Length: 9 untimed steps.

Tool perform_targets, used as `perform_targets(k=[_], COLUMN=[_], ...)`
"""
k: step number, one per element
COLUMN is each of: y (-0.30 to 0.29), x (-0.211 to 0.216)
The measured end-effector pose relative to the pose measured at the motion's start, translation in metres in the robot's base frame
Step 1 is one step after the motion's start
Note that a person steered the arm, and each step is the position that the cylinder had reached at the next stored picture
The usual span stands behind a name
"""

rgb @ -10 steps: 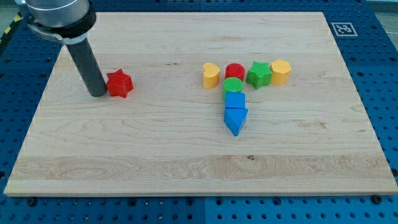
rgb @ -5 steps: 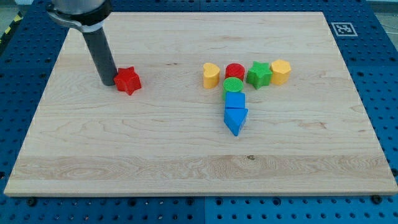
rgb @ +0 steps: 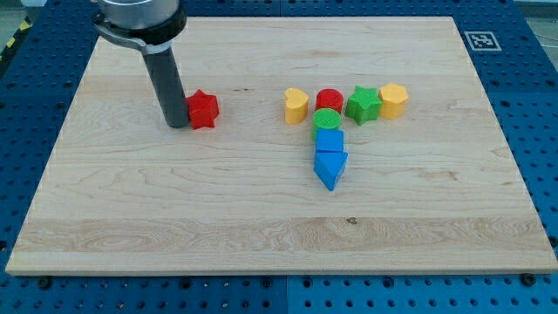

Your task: Move the red star towards the heart

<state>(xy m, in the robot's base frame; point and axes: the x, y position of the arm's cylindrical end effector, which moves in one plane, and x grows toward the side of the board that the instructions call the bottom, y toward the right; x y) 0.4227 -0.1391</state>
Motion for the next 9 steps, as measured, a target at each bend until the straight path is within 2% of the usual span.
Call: perform_targets(k=[6, 9], y=[0.058, 0.046], x=[-0.002, -0.015])
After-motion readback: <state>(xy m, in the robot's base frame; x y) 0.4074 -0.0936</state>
